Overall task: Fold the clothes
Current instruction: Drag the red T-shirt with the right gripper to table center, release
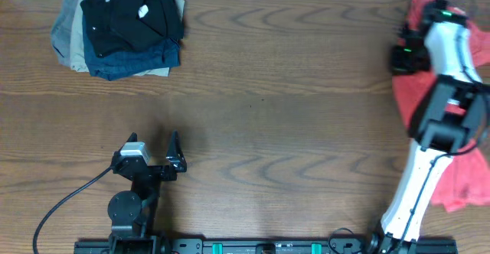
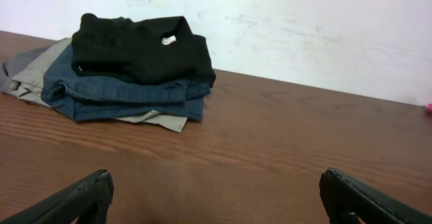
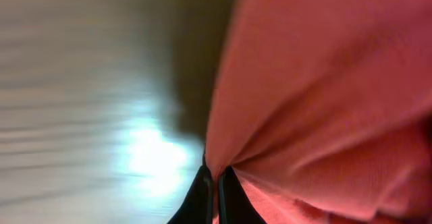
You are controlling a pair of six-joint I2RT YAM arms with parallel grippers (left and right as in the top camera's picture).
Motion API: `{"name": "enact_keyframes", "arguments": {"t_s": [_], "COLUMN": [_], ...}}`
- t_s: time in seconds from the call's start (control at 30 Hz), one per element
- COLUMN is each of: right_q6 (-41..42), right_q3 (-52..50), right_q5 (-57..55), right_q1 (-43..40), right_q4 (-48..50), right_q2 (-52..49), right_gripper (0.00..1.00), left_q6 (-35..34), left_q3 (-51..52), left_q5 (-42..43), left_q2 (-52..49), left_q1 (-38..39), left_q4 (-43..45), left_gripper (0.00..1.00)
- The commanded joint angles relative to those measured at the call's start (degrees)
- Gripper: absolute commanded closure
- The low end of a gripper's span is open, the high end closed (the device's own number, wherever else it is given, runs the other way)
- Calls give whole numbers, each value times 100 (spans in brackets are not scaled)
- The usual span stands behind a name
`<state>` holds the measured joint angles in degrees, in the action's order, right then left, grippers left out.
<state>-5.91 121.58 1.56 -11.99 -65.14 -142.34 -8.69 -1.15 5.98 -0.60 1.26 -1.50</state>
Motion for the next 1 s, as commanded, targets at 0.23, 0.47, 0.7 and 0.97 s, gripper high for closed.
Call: {"name": "enact_keyframes", "arguments": {"t_s": [0.23,0.47,0.7,0.97], "right_q6": [-37,227,761,800], "right_q3": [-175,-175,-175,-175], "right_q5": [1471,1499,1650,1965], "right_q1": [2426,3805,4544,4909], "right_q4": [-413,-1084,-1558,-1993], "right_q2": [-131,-131,-85,269], "right_gripper": [99,99,99,99], "left_q6": [98,98,98,98], "left_q3": [92,92,92,92], "left_q5": [81,81,81,81], "left_q2": [26,26,26,26], "left_q1": [11,11,11,11], "left_q4": [-197,-199,-199,-199], "left_gripper": [2,2,2,2]}}
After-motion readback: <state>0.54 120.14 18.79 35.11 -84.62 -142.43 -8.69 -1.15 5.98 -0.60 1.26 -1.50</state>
